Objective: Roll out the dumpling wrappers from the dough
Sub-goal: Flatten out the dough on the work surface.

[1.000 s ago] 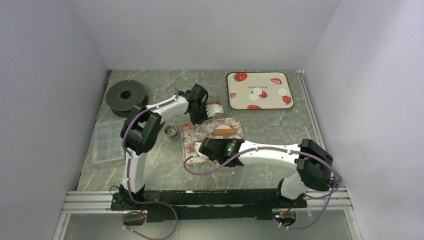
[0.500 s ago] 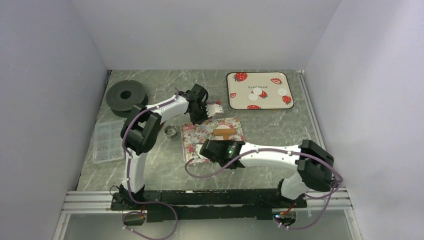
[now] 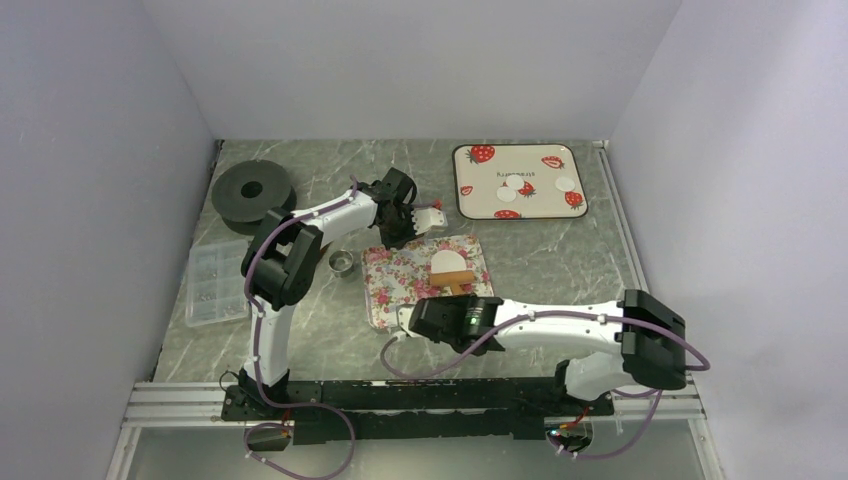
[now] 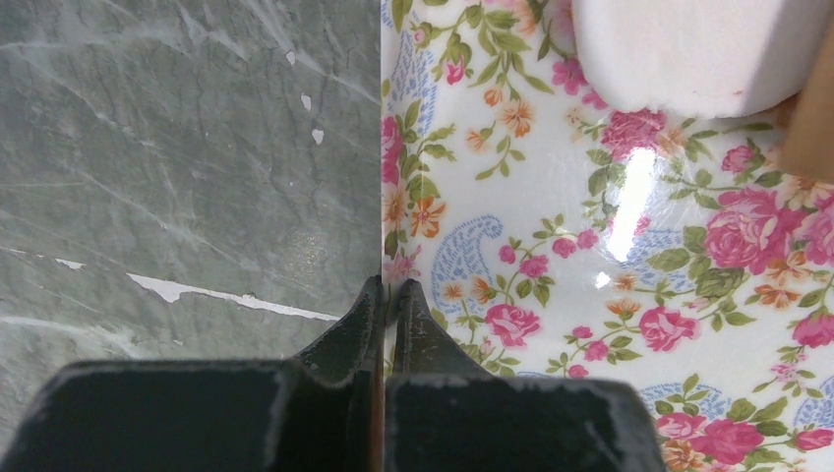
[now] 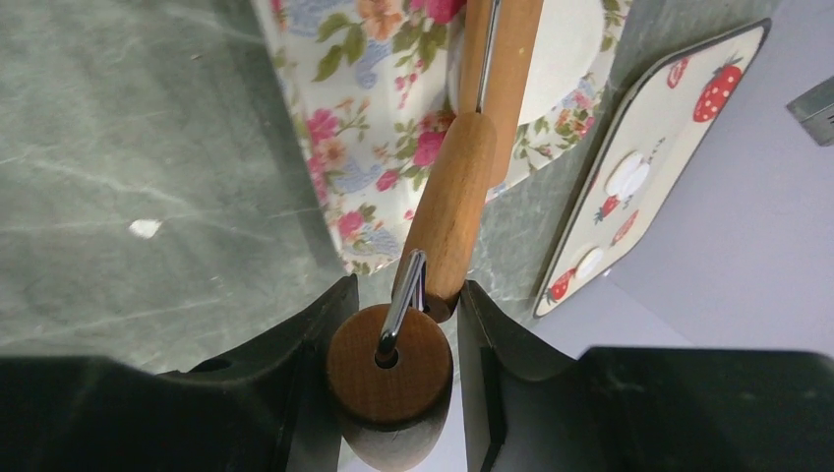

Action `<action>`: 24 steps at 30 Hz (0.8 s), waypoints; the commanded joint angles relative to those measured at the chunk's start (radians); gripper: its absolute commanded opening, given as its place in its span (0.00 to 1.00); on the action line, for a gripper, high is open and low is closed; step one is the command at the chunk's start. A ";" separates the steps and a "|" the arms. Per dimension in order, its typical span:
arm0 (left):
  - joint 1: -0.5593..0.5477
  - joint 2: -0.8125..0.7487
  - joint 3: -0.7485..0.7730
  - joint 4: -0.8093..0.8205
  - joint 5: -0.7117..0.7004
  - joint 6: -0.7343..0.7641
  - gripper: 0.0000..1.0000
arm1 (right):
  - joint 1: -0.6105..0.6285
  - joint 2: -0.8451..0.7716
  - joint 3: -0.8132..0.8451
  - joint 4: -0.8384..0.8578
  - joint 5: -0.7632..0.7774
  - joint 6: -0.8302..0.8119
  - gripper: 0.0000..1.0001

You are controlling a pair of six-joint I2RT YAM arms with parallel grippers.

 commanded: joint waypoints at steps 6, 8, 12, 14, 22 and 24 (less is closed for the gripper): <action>-0.011 0.118 -0.098 -0.103 -0.038 0.019 0.00 | -0.054 0.117 0.037 -0.099 -0.196 0.048 0.00; -0.011 0.121 -0.093 -0.104 -0.038 0.018 0.00 | -0.027 0.066 0.007 -0.136 -0.205 0.084 0.00; -0.012 0.124 -0.089 -0.106 -0.036 0.018 0.00 | -0.001 0.012 -0.031 -0.155 -0.220 0.106 0.00; -0.011 0.124 -0.091 -0.107 -0.037 0.018 0.00 | -0.005 0.018 -0.037 -0.114 -0.214 0.059 0.00; -0.012 0.115 -0.094 -0.108 -0.038 0.016 0.00 | -0.090 0.148 0.054 -0.018 -0.170 -0.042 0.00; -0.012 0.115 -0.095 -0.107 -0.039 0.018 0.00 | -0.087 0.128 0.047 -0.046 -0.188 -0.009 0.00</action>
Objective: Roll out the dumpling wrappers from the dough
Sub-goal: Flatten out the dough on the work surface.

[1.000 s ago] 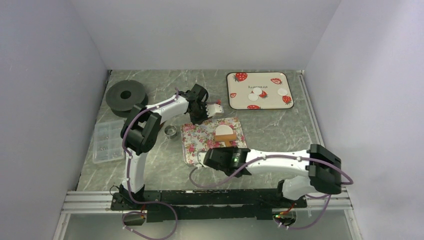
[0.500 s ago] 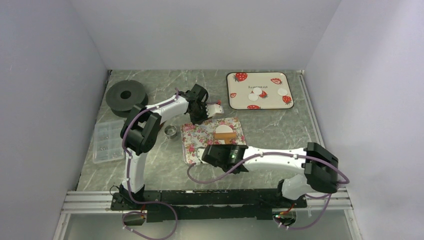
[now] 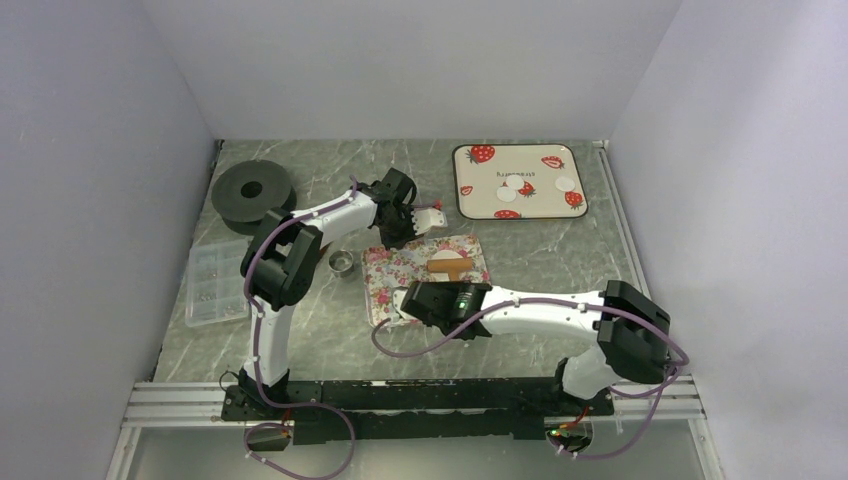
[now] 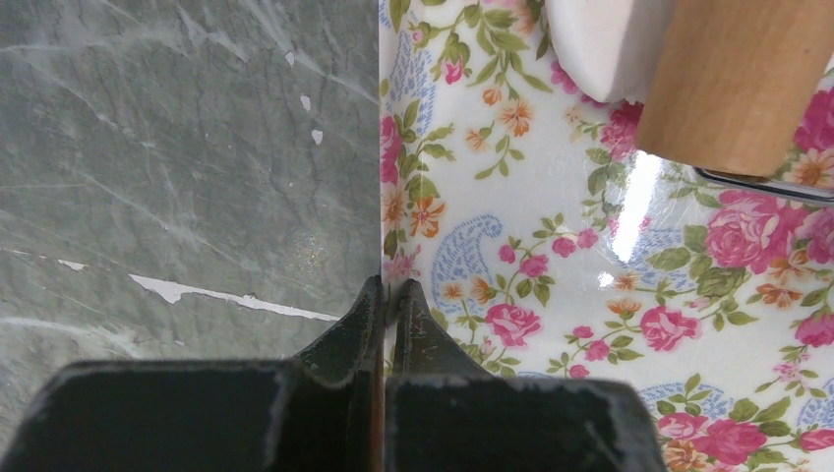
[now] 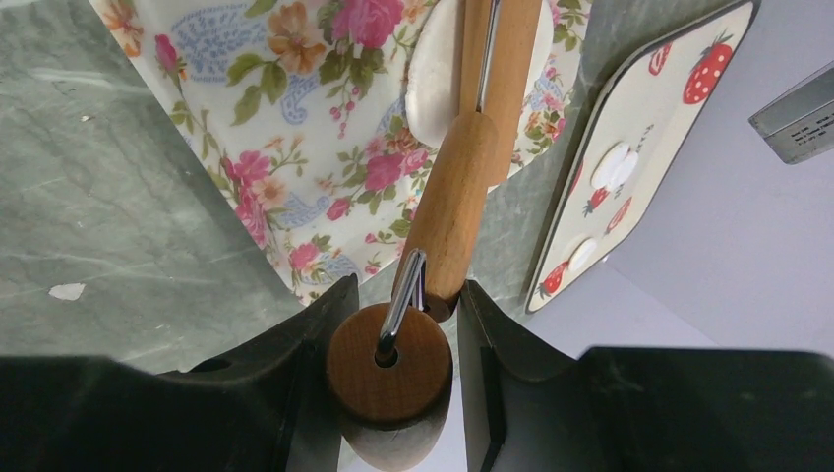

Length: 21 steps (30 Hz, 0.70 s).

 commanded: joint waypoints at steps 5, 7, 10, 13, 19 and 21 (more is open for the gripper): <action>-0.012 0.126 -0.082 -0.114 -0.037 0.011 0.00 | 0.118 -0.063 -0.085 -0.168 -0.264 0.146 0.00; -0.012 0.126 -0.081 -0.114 -0.037 0.010 0.00 | 0.136 -0.064 -0.086 -0.198 -0.268 0.182 0.00; -0.011 0.123 -0.085 -0.113 -0.039 0.012 0.00 | 0.132 -0.065 -0.100 -0.165 -0.252 0.136 0.00; -0.011 0.120 -0.088 -0.114 -0.044 0.013 0.00 | 0.085 -0.031 -0.071 -0.119 -0.241 0.057 0.00; -0.011 0.109 -0.095 -0.110 -0.049 0.018 0.00 | 0.100 -0.049 -0.004 -0.226 -0.268 0.113 0.00; -0.010 0.113 -0.090 -0.111 -0.050 0.017 0.00 | 0.134 -0.103 -0.010 -0.278 -0.262 0.163 0.00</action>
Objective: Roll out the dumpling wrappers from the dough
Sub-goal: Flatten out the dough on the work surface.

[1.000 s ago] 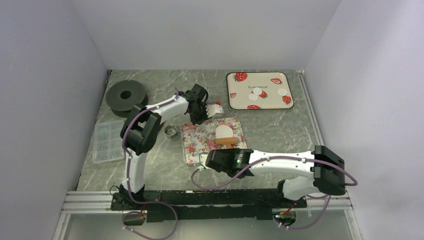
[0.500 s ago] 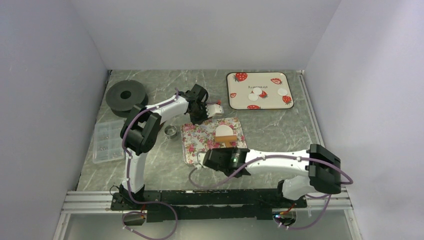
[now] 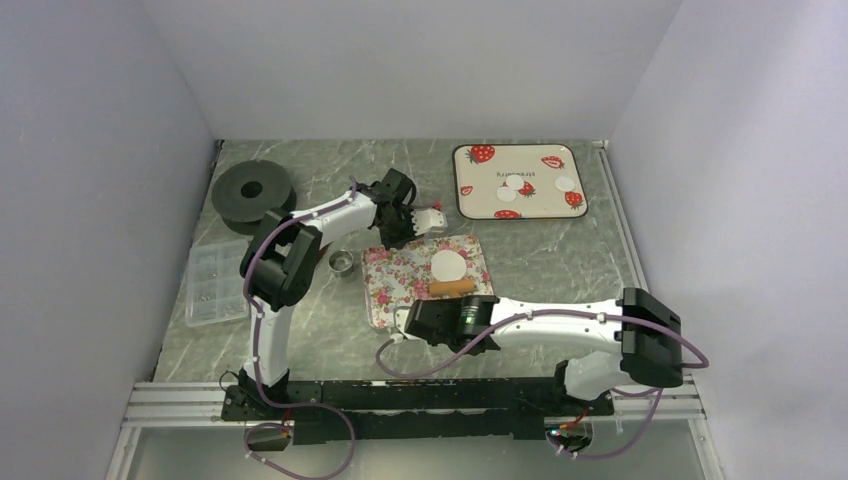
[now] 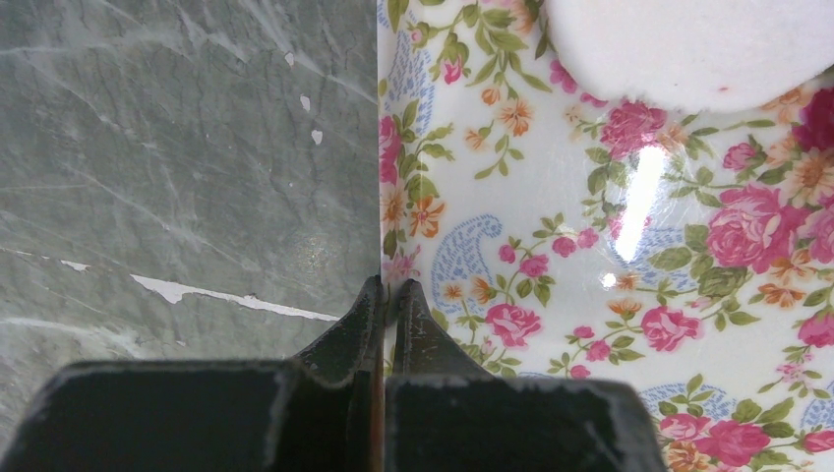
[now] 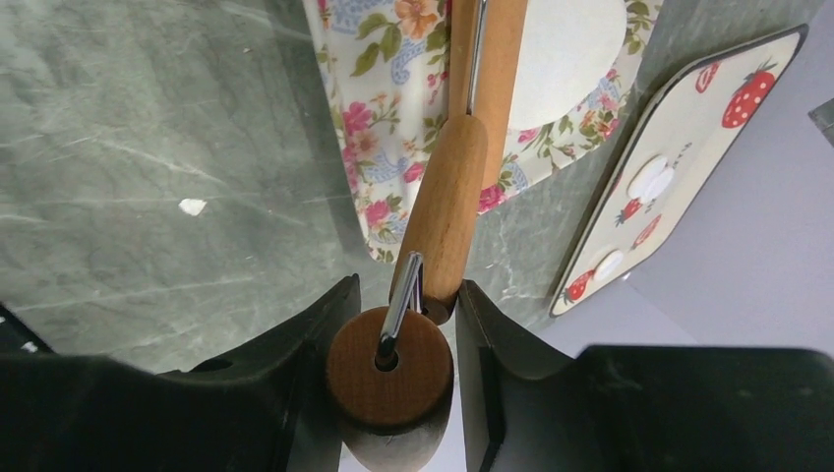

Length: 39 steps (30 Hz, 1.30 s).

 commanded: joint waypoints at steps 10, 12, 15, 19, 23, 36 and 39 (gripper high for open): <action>-0.012 0.122 -0.084 -0.123 -0.047 0.010 0.00 | -0.050 -0.221 0.199 -0.169 -0.045 0.059 0.00; -0.011 0.122 -0.084 -0.123 -0.044 0.010 0.00 | -0.113 -0.212 0.213 -0.126 -0.015 -0.001 0.00; -0.011 0.122 -0.085 -0.122 -0.042 0.011 0.00 | -0.194 -0.194 0.197 -0.016 0.014 -0.111 0.00; -0.011 0.134 -0.078 -0.136 -0.037 0.014 0.00 | -0.265 -0.131 0.165 0.160 0.021 -0.226 0.00; -0.011 0.133 -0.081 -0.135 -0.040 0.017 0.00 | -0.273 -0.036 0.157 0.262 0.032 -0.281 0.00; -0.011 0.129 -0.077 -0.140 -0.040 0.017 0.00 | -0.202 0.040 -0.009 0.236 -0.026 -0.238 0.00; -0.011 0.132 -0.076 -0.140 -0.039 0.017 0.00 | -0.195 0.029 -0.019 0.213 -0.030 -0.237 0.00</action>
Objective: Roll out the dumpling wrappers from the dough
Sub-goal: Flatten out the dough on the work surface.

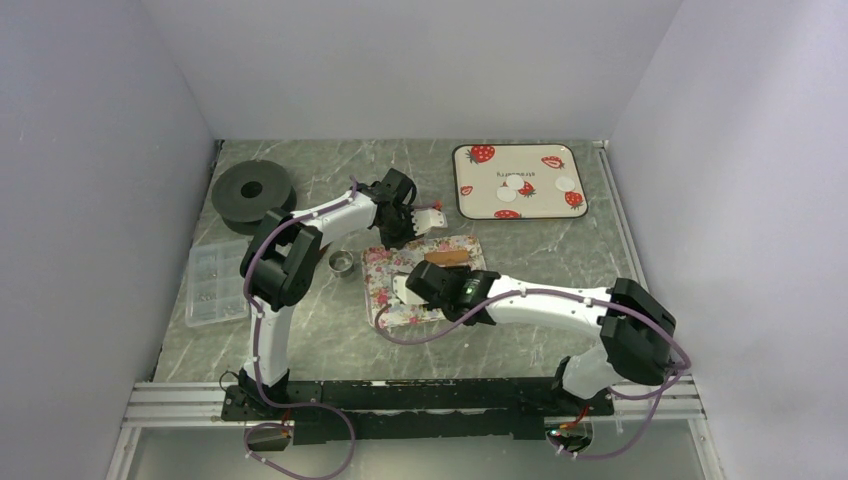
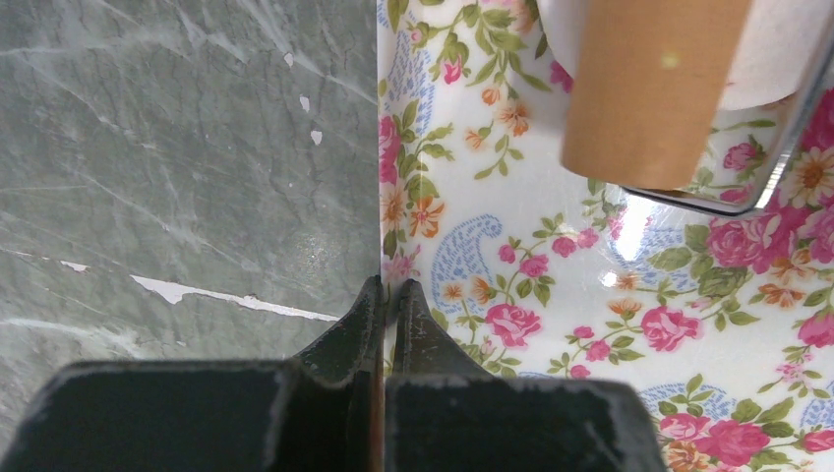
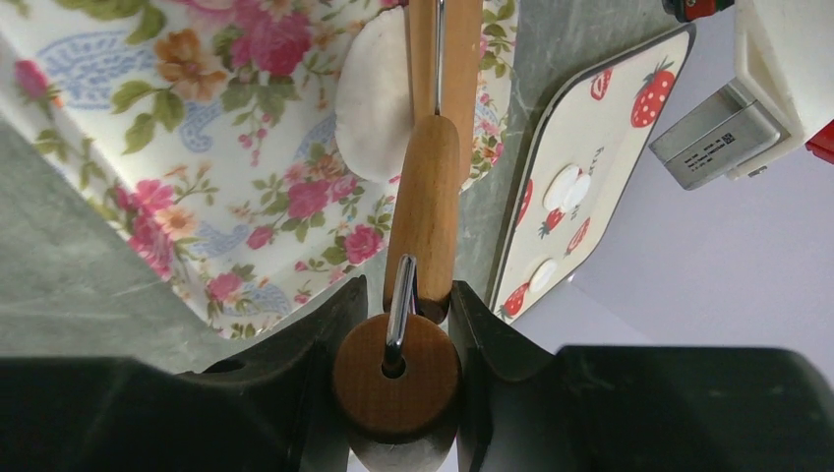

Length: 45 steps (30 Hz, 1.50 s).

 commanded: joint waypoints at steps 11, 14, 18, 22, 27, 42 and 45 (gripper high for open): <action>-0.011 0.132 -0.079 -0.138 -0.038 0.013 0.00 | 0.049 0.018 -0.035 -0.060 -0.074 0.027 0.00; -0.011 0.135 -0.081 -0.136 -0.040 0.015 0.00 | 0.084 -0.024 -0.059 -0.108 -0.093 0.071 0.00; -0.010 0.138 -0.076 -0.137 -0.036 0.013 0.00 | 0.070 -0.027 -0.087 -0.054 -0.084 0.038 0.00; -0.011 0.137 -0.077 -0.139 -0.035 0.013 0.00 | 0.025 0.046 -0.044 0.006 -0.081 -0.014 0.00; -0.011 0.136 -0.080 -0.138 -0.040 0.015 0.00 | 0.033 0.064 -0.039 -0.037 -0.071 0.025 0.00; -0.011 0.130 -0.082 -0.137 -0.034 0.013 0.00 | 0.045 0.085 -0.036 -0.014 -0.047 0.002 0.00; -0.011 0.128 -0.081 -0.136 -0.034 0.015 0.00 | 0.048 0.091 -0.030 -0.045 -0.040 0.023 0.00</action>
